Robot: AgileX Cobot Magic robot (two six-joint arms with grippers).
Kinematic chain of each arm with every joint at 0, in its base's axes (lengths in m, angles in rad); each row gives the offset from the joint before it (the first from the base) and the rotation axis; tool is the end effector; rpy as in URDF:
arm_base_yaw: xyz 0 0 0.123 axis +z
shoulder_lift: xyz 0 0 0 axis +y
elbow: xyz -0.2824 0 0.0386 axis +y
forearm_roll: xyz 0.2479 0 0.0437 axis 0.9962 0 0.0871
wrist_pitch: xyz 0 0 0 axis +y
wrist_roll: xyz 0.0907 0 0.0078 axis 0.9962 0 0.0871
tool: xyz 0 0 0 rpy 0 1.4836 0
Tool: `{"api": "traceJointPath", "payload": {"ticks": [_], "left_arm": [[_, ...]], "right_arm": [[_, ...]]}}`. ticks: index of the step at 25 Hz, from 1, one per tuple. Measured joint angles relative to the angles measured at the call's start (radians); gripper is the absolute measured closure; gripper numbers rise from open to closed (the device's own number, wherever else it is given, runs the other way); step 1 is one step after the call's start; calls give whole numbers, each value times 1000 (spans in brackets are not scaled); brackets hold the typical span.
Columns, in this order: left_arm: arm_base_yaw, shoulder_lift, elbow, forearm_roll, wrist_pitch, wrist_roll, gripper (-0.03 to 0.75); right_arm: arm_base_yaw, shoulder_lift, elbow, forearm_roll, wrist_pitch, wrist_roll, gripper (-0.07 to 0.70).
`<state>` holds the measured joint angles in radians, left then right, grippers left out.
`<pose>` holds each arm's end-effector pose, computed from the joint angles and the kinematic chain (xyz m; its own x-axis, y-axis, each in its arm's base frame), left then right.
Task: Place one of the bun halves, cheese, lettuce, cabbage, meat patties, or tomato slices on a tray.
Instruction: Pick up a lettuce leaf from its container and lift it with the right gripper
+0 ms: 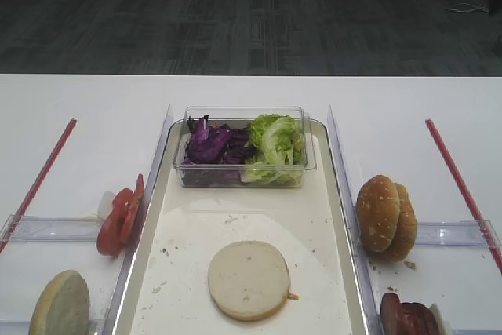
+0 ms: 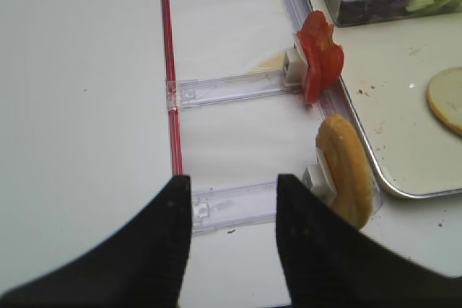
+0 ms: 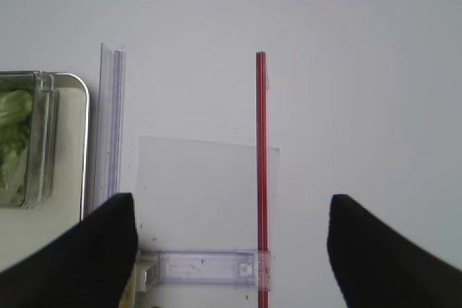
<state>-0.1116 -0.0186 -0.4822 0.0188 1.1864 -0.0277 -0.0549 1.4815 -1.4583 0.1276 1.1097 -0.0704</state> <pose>-0.0112 0.0029 0.2623 -0.5617 0.0422 -0.8263 0.0855 0.9963 -0.0072 0.3077 -0.0065 0.3675 -0.8622 0.0341 -0.5054 -0.0144 0.9957 0.0917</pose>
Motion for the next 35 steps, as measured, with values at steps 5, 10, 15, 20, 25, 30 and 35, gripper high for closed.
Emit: {"api": "traceJointPath", "payload": {"ticks": [5, 10, 15, 20, 25, 30, 35], "left_arm": [[0, 0, 0, 0, 0, 0, 445], [0, 0, 0, 0, 0, 0, 445], [0, 0, 0, 0, 0, 0, 445], [0, 0, 0, 0, 0, 0, 445], [0, 0, 0, 0, 0, 0, 445], [0, 0, 0, 0, 0, 0, 445], [0, 0, 0, 0, 0, 0, 445]], "right_arm": [[0, 104, -112, 6, 29, -18, 73], [0, 161, -184, 35, 39, -22, 73], [0, 183, -200, 34, 39, -23, 73], [0, 185, -200, 44, 50, -18, 73], [0, 185, -200, 52, 54, 2, 73], [52, 185, -200, -9, 54, 70, 73], [193, 219, -212, -68, 52, 179, 73]]}}
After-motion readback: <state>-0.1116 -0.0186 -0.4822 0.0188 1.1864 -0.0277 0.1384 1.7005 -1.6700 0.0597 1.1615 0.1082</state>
